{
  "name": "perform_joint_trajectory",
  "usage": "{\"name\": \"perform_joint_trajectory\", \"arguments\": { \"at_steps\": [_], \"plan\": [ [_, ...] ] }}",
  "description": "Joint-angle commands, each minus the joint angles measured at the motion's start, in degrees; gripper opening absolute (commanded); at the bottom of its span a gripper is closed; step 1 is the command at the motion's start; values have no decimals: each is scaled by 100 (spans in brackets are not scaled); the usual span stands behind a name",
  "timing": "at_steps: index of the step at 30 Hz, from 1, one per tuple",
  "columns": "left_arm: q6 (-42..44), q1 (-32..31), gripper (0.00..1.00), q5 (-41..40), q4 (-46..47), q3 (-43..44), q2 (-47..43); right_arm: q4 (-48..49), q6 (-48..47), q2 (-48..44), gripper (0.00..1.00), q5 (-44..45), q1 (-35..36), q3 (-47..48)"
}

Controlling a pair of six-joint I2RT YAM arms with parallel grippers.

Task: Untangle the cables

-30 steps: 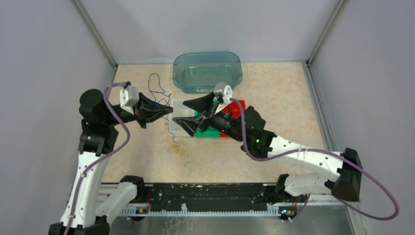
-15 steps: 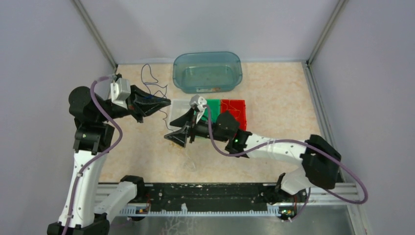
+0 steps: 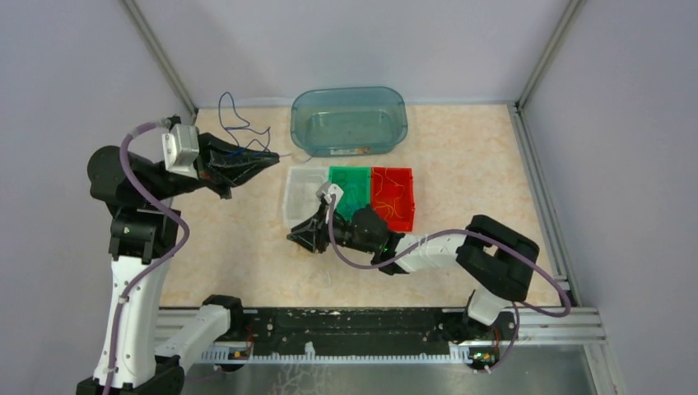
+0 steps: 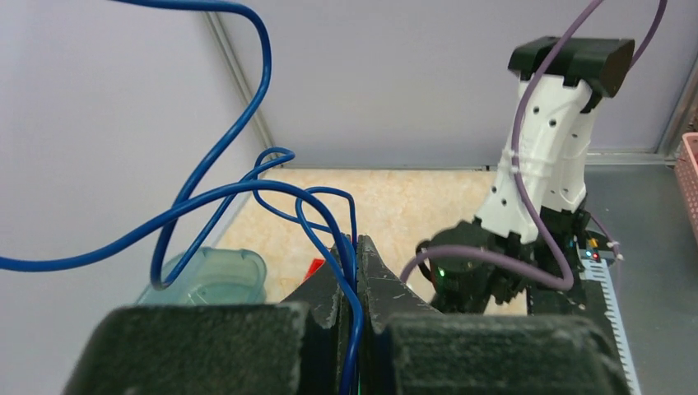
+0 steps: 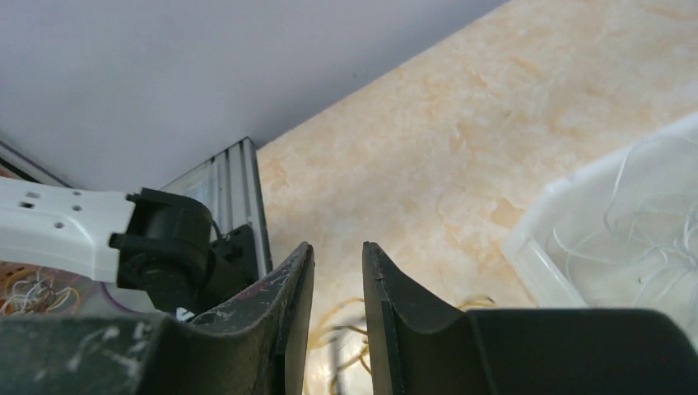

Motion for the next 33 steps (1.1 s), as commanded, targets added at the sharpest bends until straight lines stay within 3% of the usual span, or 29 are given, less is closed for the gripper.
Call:
{"name": "perform_joint_trajectory", "arguments": {
  "at_steps": [1,9,16,20,23,27,33],
  "plan": [
    [-163,-37,0,-235,381,423,50,952,248,427,29,350,81,-289],
    [-308,-37,0,-350,507,843,254,1583,209,313,51,814,185,-770],
    [-437,-37,0,-248,573,146,161,781,-488,-1676,66,1208,122,-1025],
    [-423,-44,0,-239,702,-428,156,-365,-858,-2788,68,1760,67,-1060],
    [-337,-135,0,-248,754,-752,285,-1086,-920,-3356,68,2687,27,-1177],
    [29,-486,0,-536,710,-1044,591,-1520,-875,-4022,67,3943,-40,-1528],
    [791,-1045,0,-1234,524,-1273,1488,-1969,-893,-4704,66,4862,-81,-1660]
  ]
}}
